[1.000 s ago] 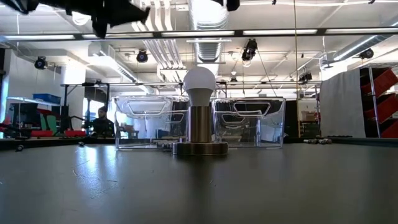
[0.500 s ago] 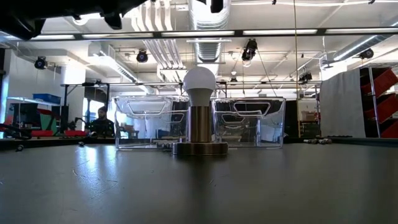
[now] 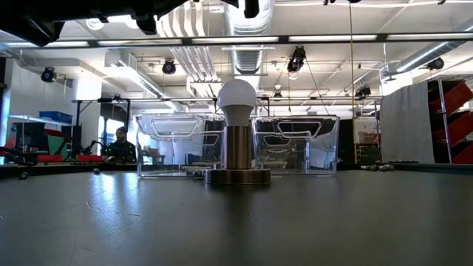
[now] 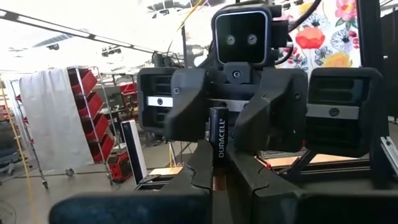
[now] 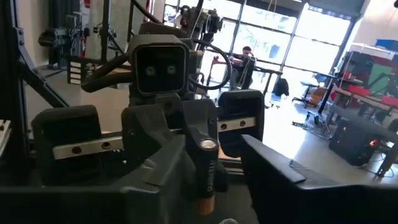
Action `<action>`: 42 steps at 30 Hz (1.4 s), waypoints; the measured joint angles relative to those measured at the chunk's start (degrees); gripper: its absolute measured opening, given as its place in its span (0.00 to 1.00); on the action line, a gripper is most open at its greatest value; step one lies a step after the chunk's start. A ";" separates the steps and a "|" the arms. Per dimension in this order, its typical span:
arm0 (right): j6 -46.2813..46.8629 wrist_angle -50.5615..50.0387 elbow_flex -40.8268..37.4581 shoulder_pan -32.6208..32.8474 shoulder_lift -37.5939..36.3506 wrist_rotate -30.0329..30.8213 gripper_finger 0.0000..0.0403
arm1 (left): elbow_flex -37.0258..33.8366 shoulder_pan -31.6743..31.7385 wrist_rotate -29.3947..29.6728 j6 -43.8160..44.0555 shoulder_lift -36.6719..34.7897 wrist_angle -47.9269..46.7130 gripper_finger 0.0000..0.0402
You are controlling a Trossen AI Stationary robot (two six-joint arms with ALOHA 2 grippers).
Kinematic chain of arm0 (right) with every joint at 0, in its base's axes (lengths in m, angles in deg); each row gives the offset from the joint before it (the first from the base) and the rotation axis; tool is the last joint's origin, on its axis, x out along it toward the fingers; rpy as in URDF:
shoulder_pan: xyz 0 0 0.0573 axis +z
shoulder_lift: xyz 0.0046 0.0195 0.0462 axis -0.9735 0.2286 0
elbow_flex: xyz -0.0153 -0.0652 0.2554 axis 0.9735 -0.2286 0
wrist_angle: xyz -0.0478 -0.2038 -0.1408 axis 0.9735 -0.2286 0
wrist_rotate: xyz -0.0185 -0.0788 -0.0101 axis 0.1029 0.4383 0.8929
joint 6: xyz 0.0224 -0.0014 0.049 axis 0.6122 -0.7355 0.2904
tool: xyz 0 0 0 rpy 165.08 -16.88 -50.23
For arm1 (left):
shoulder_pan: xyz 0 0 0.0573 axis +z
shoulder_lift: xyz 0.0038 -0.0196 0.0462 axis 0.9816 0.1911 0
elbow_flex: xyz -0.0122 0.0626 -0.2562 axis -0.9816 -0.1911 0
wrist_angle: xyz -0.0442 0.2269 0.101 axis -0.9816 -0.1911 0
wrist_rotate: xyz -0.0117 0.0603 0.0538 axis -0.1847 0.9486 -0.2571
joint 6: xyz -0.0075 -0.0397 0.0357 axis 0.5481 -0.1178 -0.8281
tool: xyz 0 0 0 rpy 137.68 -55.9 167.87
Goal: Sort batteries
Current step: Put the black battery into the right transparent bin
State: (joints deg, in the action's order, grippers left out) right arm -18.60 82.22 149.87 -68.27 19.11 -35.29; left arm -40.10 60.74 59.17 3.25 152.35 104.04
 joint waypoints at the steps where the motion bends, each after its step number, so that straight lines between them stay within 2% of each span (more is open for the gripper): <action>1: 0.00 0.00 0.00 0.01 0.00 -0.03 0.30 | -0.01 0.00 0.04 0.00 -0.07 0.02 0.00; 5: 0.00 -0.08 0.00 0.02 -0.02 0.03 0.09 | -0.02 0.00 0.60 -0.04 0.13 0.34 0.01; 6: 0.00 -0.19 0.00 0.02 -0.08 0.01 0.07 | -0.02 0.00 0.64 -0.24 0.13 0.40 0.03; 12: -0.15 -5.40 0.28 -0.54 -2.15 0.29 0.07 | -0.33 -0.75 4.09 -2.41 -2.97 -2.05 0.21; 15: 0.04 -18.00 4.43 -1.89 -3.91 1.04 0.07 | -1.31 -1.80 6.00 -2.82 -6.78 -3.92 0.31; 20: 3.80 -47.85 16.48 -7.28 -3.53 0.75 0.07 | -7.78 -3.85 10.61 -3.43 -14.40 -5.91 0.45; 23: 5.68 -64.66 21.37 -12.23 -2.62 0.64 0.07 | -11.93 -3.87 12.90 -4.02 -19.96 -5.81 0.49; 27: 8.72 -77.22 21.96 -20.32 -2.23 -0.10 0.07 | -15.84 -3.85 13.02 -4.09 -26.68 -5.56 0.51; 32: 12.50 -79.36 17.71 -29.95 -0.50 -8.18 0.07 | -17.92 -3.82 13.01 -4.73 -31.82 -5.90 0.51; 35: 12.59 -78.54 16.66 -33.59 2.34 -11.42 0.07 | -17.94 -3.78 13.23 -7.20 -32.88 -5.87 0.51; 42: 12.27 -78.76 16.44 -37.45 11.51 -18.20 0.07 | -17.97 -3.78 13.43 -9.29 -35.71 -4.42 0.51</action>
State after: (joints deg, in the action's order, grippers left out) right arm -6.32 3.46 166.31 -105.72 30.62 -53.49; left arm -58.07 56.96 72.60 -6.04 116.64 99.62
